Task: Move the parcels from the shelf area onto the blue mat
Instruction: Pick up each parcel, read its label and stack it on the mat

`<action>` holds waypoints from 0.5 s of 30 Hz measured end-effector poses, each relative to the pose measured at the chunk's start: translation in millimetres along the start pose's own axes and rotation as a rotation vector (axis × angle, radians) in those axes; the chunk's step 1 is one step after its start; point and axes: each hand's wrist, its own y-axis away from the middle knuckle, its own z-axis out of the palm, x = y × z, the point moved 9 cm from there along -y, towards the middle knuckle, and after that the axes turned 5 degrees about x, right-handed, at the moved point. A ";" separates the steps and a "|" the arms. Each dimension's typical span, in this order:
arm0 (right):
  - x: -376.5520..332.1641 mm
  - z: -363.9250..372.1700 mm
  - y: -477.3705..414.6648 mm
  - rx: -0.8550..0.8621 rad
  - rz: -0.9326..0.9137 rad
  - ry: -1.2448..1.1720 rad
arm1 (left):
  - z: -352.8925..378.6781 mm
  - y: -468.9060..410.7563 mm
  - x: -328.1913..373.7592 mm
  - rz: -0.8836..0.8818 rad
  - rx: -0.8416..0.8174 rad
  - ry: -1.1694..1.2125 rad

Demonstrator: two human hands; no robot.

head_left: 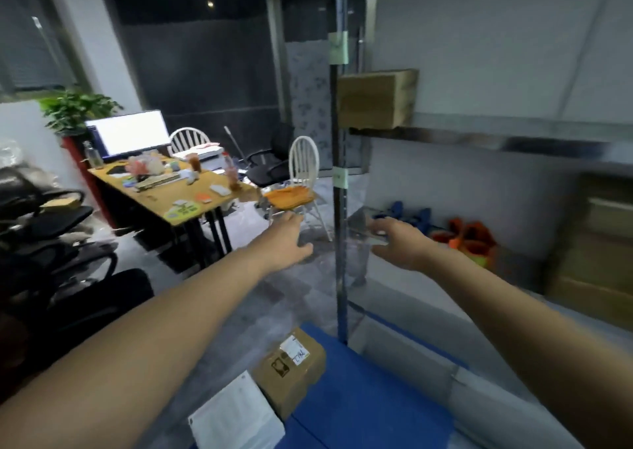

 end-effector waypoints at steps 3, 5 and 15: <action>43.8 -54.4 49.9 0.076 0.109 0.028 | -0.8 -0.2 78.0 0.148 0.006 0.025; 73.7 -94.8 83.8 0.154 0.184 0.012 | -1.5 1.7 139.3 0.246 0.015 0.032; 235.4 -255.6 290.5 0.403 0.435 0.021 | 42.3 37.9 462.4 0.645 -0.038 0.158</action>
